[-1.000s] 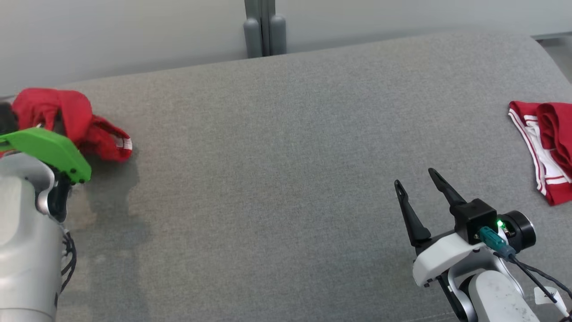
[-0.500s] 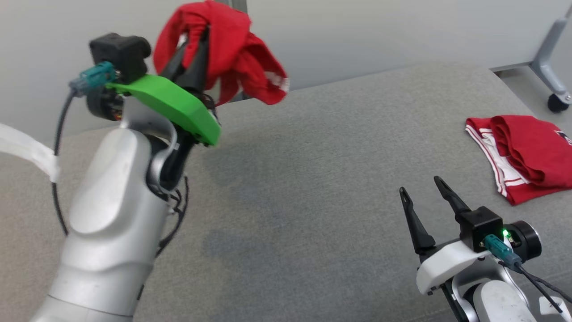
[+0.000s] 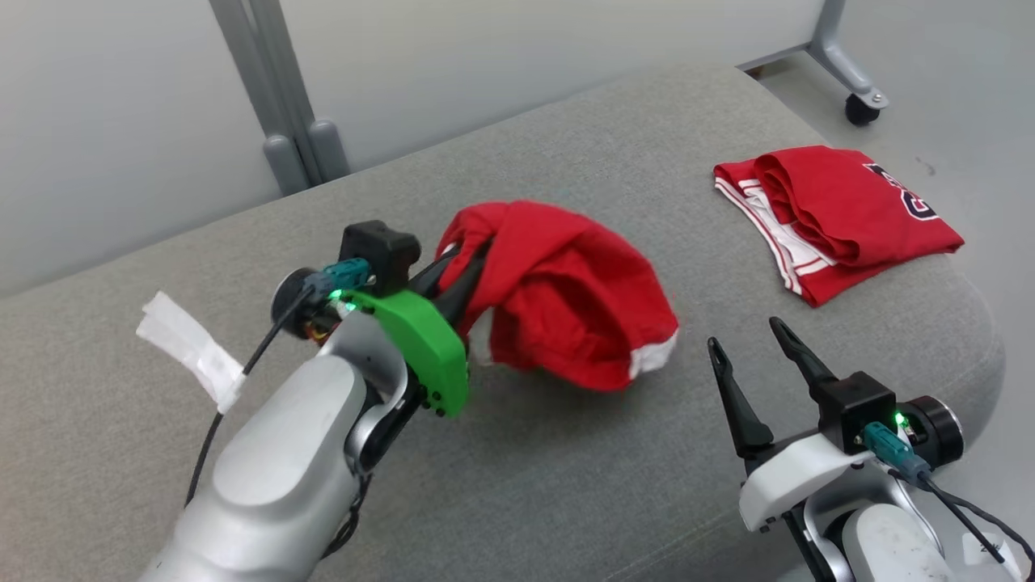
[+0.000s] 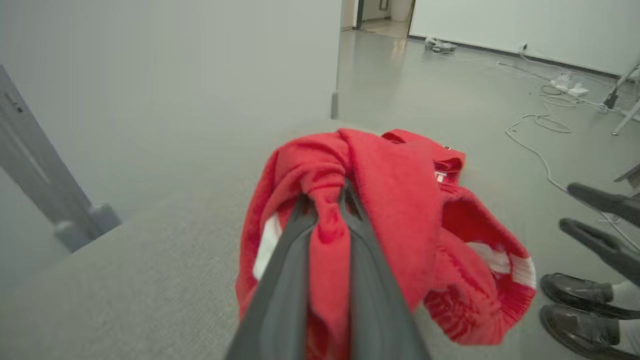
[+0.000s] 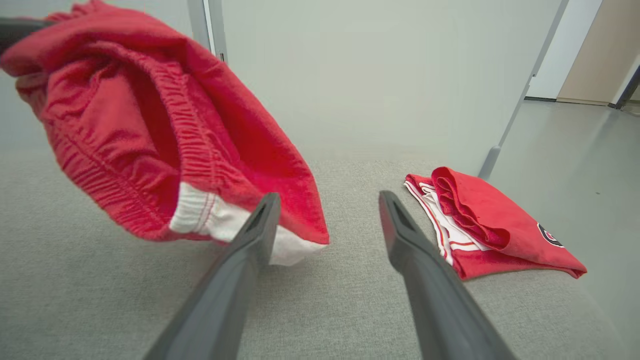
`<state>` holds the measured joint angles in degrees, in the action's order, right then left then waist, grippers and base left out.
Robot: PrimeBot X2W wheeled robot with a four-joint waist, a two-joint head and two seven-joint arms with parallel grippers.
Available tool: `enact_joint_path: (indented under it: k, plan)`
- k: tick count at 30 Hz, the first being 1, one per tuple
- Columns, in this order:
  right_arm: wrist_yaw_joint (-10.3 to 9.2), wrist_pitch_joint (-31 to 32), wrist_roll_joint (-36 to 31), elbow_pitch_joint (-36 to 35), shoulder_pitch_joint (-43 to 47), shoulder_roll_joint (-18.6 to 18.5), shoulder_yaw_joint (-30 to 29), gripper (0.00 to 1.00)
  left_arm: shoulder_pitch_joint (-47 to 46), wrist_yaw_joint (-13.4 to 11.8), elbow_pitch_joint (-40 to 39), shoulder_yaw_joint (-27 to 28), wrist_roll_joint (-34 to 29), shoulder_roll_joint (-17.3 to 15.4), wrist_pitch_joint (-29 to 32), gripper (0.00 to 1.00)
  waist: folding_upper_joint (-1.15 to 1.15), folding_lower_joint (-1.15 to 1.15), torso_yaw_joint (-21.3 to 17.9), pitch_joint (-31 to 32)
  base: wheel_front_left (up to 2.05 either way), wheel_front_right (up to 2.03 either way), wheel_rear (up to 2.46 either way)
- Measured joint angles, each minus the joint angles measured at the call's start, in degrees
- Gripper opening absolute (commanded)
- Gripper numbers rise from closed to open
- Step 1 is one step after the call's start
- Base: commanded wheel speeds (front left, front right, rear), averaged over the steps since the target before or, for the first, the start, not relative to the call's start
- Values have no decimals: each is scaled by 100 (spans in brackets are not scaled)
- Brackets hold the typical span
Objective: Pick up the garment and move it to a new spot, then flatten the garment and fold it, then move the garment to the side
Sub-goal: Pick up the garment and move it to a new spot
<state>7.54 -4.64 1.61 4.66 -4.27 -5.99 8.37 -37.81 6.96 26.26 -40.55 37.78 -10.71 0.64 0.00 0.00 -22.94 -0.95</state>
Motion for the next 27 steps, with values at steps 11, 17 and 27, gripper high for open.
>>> enact_joint_path:
  k: [11, 17, 27]
  plan:
    - [0, -47, -2, 71, -40, 41, -51, 100, 369, -369, 1902, -18, -243, -51, -740, 100, 0, 0, -140, -275, 0, 0, 0]
    - [0, -30, -23, 47, 47, 16, -145, 100, 520, -192, 1968, 277, 86, 126, -1393, 100, 0, 0, 152, -196, 0, 0, 0]
    - [0, 29, -81, -113, 211, -3, -468, 100, 1593, -276, 289, 1611, -191, -172, -1568, 100, 0, 0, 818, 63, 0, 0, 0]
